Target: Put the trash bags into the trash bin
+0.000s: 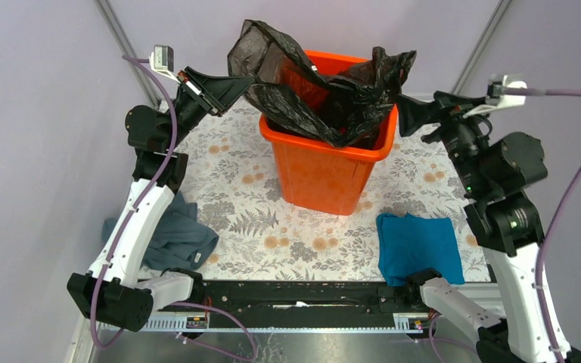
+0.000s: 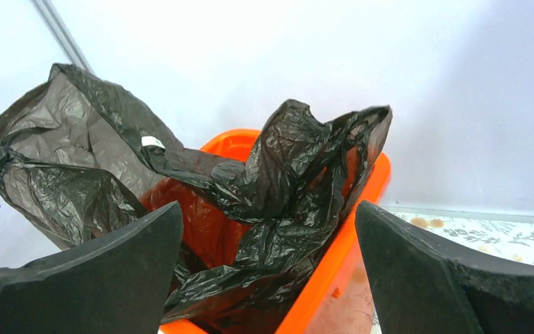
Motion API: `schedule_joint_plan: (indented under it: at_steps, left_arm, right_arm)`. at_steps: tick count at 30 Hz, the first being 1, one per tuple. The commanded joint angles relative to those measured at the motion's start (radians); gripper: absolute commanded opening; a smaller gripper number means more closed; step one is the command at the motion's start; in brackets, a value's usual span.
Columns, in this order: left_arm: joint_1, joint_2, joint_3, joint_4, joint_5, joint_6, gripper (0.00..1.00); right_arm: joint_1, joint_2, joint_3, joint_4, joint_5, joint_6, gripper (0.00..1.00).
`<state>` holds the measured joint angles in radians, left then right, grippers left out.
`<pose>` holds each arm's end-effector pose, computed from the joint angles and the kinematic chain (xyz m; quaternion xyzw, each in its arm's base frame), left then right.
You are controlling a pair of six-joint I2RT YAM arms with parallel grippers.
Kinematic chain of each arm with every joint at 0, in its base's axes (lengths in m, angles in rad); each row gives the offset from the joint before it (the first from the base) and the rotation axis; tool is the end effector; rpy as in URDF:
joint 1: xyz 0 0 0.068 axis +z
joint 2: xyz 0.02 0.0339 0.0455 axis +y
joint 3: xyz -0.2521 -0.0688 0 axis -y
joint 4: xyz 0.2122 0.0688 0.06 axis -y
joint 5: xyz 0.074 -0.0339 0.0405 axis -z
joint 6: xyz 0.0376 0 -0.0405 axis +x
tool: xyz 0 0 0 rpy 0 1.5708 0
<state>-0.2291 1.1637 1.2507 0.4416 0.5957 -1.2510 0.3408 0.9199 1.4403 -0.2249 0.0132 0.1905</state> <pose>0.2067 -0.0699 0.4762 -0.0107 0.5396 -0.6670 0.5137 0.1211 0.0424 0.5041 -0.0394 0.5940 0.2072 0.7763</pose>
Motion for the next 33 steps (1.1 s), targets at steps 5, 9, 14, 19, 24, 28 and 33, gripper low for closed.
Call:
schedule_joint_plan:
  at_steps: [5,9,14,19,24,28,33]
  left_arm:
    - [0.012,0.015,0.033,0.155,0.019,-0.116,0.0]
    - [0.058,0.01,0.07,0.12,-0.016,-0.074,0.0]
    - [0.178,0.014,0.127,0.045,-0.082,-0.029,0.0]
    - [0.279,0.058,0.172,0.022,-0.09,-0.047,0.0]
    - [0.305,0.124,0.209,0.039,-0.085,-0.058,0.0]
    - [0.326,0.154,0.229,0.019,-0.079,-0.043,0.0]
    - [0.335,0.16,0.229,0.044,-0.056,-0.055,0.0]
  right_arm:
    - [-0.001,-0.02,-0.058,-0.054,0.02,0.09,0.73]
    - [-0.001,0.069,0.002,-0.073,0.031,0.063,0.58]
    - [-0.017,0.156,0.059,-0.057,0.058,0.032,0.65]
    - [-0.064,0.214,0.106,-0.053,-0.047,0.106,0.69]
    - [-0.11,0.217,0.102,-0.052,-0.174,0.216,0.69]
    - [-0.113,0.156,0.087,-0.092,-0.193,0.323,0.88]
    - [-0.121,0.146,0.08,-0.15,-0.068,0.285,0.78]
